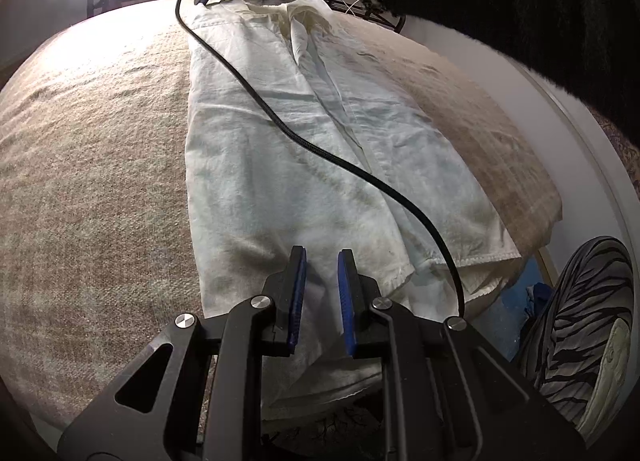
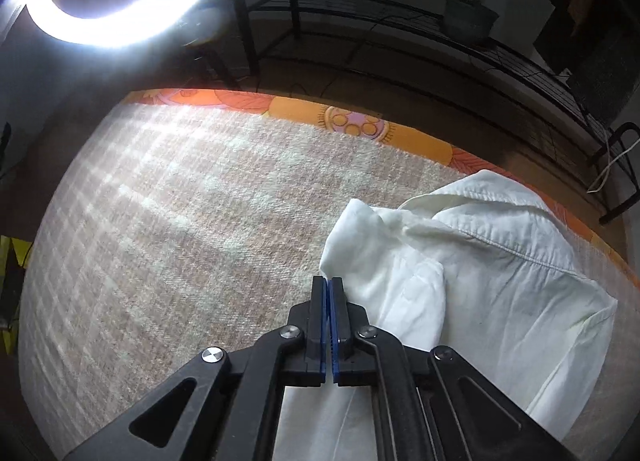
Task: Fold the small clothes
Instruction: 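Grasp the collar edge with the right gripper and fold it over, then grasp the end of the white shirt strip with the right gripper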
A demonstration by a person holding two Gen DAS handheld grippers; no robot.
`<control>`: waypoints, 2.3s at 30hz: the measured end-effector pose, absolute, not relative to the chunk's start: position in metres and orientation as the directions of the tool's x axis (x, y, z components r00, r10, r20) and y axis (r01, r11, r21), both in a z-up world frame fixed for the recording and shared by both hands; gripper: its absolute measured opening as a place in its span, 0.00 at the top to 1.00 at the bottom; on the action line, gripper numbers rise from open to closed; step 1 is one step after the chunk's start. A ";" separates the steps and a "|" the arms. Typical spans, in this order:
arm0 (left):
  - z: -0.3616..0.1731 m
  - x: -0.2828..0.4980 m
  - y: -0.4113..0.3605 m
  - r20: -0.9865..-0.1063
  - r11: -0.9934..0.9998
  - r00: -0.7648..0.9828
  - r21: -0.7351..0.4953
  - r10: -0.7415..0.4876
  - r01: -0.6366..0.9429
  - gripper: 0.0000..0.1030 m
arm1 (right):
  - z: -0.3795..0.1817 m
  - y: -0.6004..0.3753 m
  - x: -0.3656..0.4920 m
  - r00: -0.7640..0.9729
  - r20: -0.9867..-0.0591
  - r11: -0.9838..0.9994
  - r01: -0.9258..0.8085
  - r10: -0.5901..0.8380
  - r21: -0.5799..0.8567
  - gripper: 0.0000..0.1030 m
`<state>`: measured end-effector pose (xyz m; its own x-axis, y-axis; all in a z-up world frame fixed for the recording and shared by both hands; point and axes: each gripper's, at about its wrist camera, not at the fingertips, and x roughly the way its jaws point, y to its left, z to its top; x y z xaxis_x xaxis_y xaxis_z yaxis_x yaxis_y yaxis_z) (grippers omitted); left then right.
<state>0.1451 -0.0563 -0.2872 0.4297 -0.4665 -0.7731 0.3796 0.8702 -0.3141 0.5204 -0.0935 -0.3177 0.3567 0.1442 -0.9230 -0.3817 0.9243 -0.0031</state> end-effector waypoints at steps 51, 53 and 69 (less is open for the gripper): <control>-0.303 0.126 0.009 -0.726 0.786 0.321 -0.607 -0.608 0.116 0.83 | -0.352 -0.388 0.056 0.278 -0.697 0.747 -0.156 0.661 0.646 0.73; -0.306 0.126 0.010 -0.719 0.773 0.309 -0.626 -0.622 0.097 0.90 | -0.356 -0.383 0.054 0.265 -0.694 0.741 -0.165 0.669 0.651 0.82; -0.258 0.136 0.005 -0.641 0.724 0.359 -0.665 -0.679 0.182 0.96 | -0.320 -0.385 0.057 0.323 -0.527 0.596 -0.170 0.786 0.785 0.97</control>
<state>0.1365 0.0052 -0.2584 0.3590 -0.6785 -0.6409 0.1819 0.7244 -0.6650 0.0569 -0.3850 -0.3201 0.3231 0.7860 -0.5272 -0.1700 0.5962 0.7847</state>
